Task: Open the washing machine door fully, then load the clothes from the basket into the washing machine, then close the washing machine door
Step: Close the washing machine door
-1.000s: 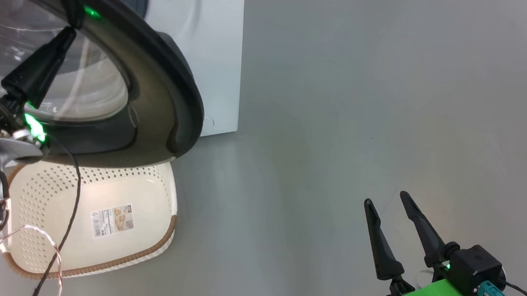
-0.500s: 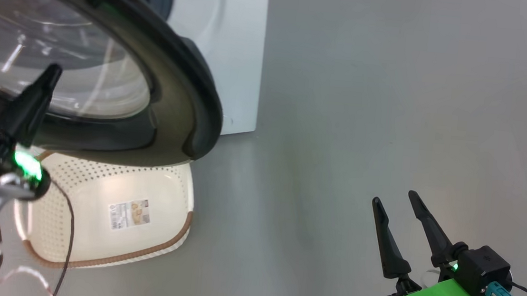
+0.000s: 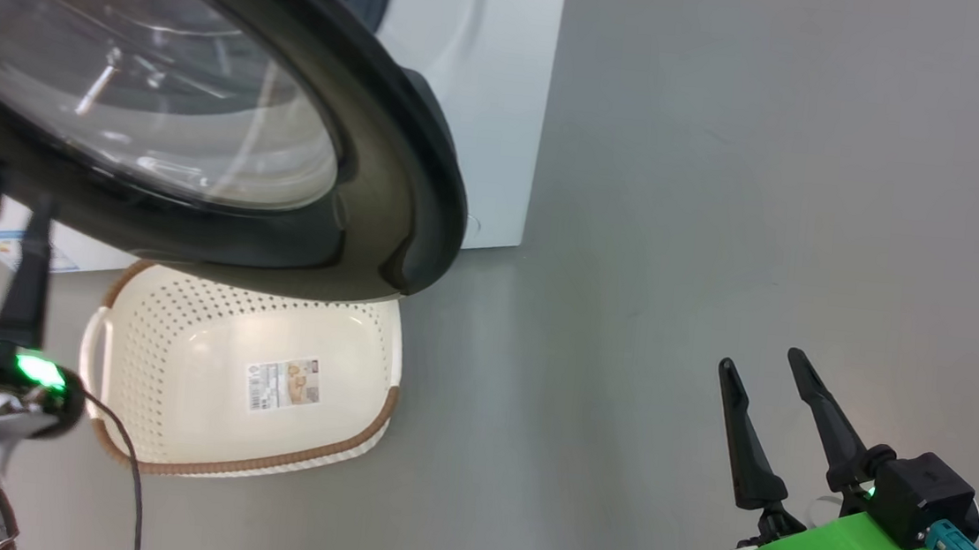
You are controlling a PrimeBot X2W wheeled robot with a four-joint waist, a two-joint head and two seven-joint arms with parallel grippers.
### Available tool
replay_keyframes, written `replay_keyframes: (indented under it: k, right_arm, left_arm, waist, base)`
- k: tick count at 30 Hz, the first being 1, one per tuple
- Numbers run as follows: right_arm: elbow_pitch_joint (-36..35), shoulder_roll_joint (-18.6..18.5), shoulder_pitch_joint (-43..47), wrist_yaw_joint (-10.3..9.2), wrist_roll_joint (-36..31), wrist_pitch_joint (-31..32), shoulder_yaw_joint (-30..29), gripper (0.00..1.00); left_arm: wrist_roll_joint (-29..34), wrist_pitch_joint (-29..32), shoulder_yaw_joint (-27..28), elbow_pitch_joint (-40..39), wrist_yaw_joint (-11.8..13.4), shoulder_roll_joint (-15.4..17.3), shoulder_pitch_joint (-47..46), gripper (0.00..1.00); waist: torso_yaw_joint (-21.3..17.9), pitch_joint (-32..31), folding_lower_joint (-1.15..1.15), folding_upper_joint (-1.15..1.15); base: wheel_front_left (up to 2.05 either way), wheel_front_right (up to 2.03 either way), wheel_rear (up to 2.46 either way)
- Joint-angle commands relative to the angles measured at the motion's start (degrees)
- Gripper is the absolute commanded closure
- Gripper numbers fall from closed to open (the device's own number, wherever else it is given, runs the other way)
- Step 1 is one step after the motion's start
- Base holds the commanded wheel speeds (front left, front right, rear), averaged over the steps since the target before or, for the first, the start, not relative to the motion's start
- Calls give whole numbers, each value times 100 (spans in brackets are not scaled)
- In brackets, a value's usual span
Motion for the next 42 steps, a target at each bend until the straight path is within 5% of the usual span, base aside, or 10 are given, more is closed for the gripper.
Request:
replay_keyframes:
  k: [1, 9, 17, 26, 32, 42]
  right_arm:
    - [-176, 5, -142, 35, -43, 21, 104, 0]
    - [-215, 5, -97, 35, -81, 94, 21, 0]
    - [-255, 5, 72, 35, -127, 189, -33, 0]
    - [-375, 5, 321, 35, -223, 355, -78, 0]
    - [-419, 5, 512, 35, -255, 464, -75, 0]
    - [-500, 5, 671, 35, -274, 577, -70, 0]
  left_arm:
    - [185, -173, 286, -293, -66, 95, 11, 0]
    - [1515, -1446, 160, -1082, -67, -128, 387, 0]
    - [4870, -3395, -721, -1282, -65, 182, 1259, 0]
    - [7702, -4054, -1556, -1012, 723, 547, 1960, 0]
    - [8415, -4149, -1794, -891, 1112, 603, 2301, 0]
    - [8647, -4142, -1911, -832, 1357, 575, 2543, 0]
  waist:
    - [74, -27, 0, 0]
    - [217, -168, 0, 0]
    - [364, -434, 0, 0]
    - [501, -736, 0, 0]
    - [522, -909, 0, 0]
    - [479, -1029, 0, 0]
  base:
    - [0, 0, 0]
    - [0, 0, 0]
    - [0, 0, 0]
    - [0, 0, 0]
    - [0, 0, 0]
    - [0, 0, 0]
